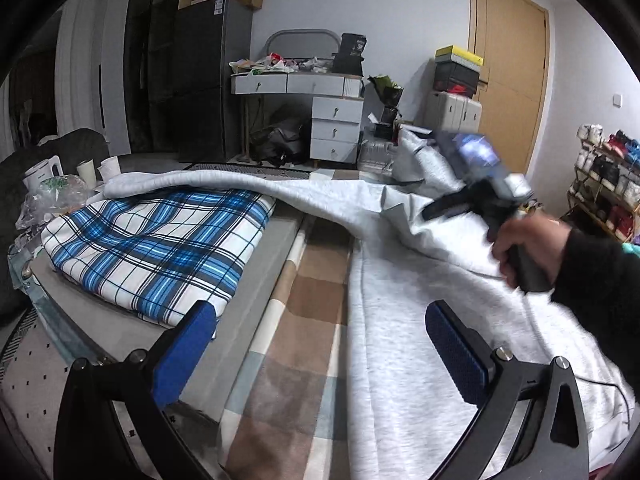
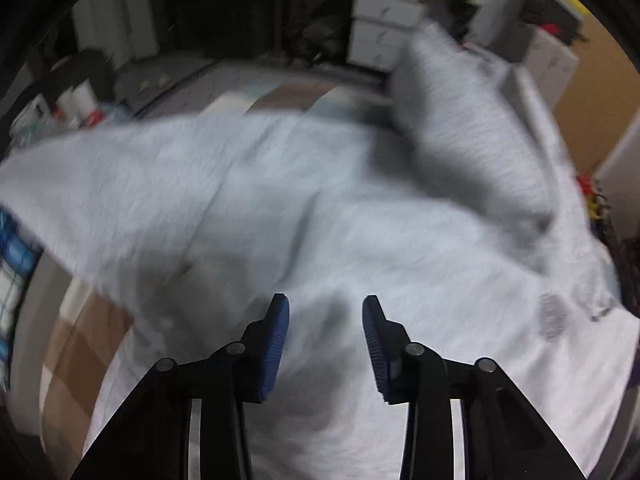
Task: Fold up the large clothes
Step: 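Lift the held sleeve and carry it across the hoodie body with the right tool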
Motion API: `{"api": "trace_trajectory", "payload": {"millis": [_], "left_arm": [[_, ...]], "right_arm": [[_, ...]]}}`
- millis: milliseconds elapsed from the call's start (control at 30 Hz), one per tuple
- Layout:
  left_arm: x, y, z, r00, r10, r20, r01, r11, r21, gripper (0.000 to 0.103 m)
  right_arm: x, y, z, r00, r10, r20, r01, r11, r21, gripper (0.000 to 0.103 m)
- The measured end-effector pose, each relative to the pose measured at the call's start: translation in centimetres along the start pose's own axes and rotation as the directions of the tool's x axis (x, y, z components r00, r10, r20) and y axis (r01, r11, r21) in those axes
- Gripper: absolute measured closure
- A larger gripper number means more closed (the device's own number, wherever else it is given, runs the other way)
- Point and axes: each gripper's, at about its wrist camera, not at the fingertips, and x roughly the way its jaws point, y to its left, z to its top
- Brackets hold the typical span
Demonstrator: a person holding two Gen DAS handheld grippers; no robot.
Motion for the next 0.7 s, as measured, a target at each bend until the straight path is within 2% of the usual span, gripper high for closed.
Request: {"api": "trace_trajectory", "payload": {"millis": [67,133,167,200,300,333,367,400,433,500,600,667,700], "left_arm": [[0.2,0.4,0.3,1.000,-0.008,-0.010,0.008,1.000,-0.026,0.001],[0.1,0.5,0.7,1.000,-0.010,-0.009,0.010,0.999,-0.045,0.001],[0.0,0.4,1.0,1.000,-0.006,-0.008,0.005,0.999,-0.044,0.001],[0.0,0.2,1.2,1.000,-0.003,-0.002,0.003,0.999,-0.036,0.001],[-0.1,-0.6,1.8,1.000,0.002,0.010,-0.002,1.000,-0.011,0.001],[-0.1,-0.9,2.0,1.000,-0.001,0.013,0.001,1.000,-0.004,0.001],[-0.1,-1.0,2.1,1.000,-0.004,0.015,0.004,1.000,-0.002,0.001],[-0.1,-1.1,2.2,1.000,-0.007,0.016,0.007,1.000,0.000,0.001],[-0.1,-1.3,2.3,1.000,-0.010,0.017,0.010,1.000,0.001,0.001],[-0.1,-1.4,2.4,1.000,-0.011,0.020,0.011,1.000,0.006,0.001],[0.0,-1.7,2.3,1.000,-0.016,0.018,0.015,1.000,0.011,0.001],[0.3,-2.2,2.2,1.000,-0.010,0.009,0.010,1.000,0.023,0.001],[0.3,-2.4,2.2,1.000,-0.007,0.004,0.007,1.000,0.026,0.001]], "right_arm": [[-0.5,-3.0,0.8,0.995,-0.089,0.046,0.085,0.993,0.077,0.045],[0.3,-6.5,1.0,0.984,-0.174,0.047,0.164,0.972,0.167,0.043],[0.9,-7.5,0.9,0.981,-0.194,0.024,0.186,0.964,0.188,0.043],[2.4,-8.9,0.5,0.976,-0.214,-0.033,0.216,0.953,0.214,0.043],[7.1,-11.0,-1.6,0.967,-0.169,-0.193,0.211,0.951,0.225,0.044],[6.3,-11.5,-2.1,0.980,-0.156,-0.122,0.183,0.950,0.254,0.033],[6.6,-11.7,-2.1,0.983,-0.118,-0.143,0.151,0.958,0.242,0.026],[6.7,-11.9,-2.0,0.981,-0.092,-0.169,0.128,0.968,0.216,0.028],[6.1,-12.2,-2.2,0.985,-0.103,-0.140,0.130,0.971,0.201,0.028],[4.0,-13.7,-2.7,0.983,-0.176,-0.061,0.185,0.963,0.199,0.025],[2.1,-17.5,-3.9,0.967,-0.254,-0.021,0.250,0.932,0.263,0.022],[2.1,-20.6,-4.9,0.949,-0.312,-0.048,0.310,0.895,0.322,0.011],[3.2,-21.5,-5.3,0.942,-0.323,-0.087,0.333,0.880,0.339,0.011]]}}
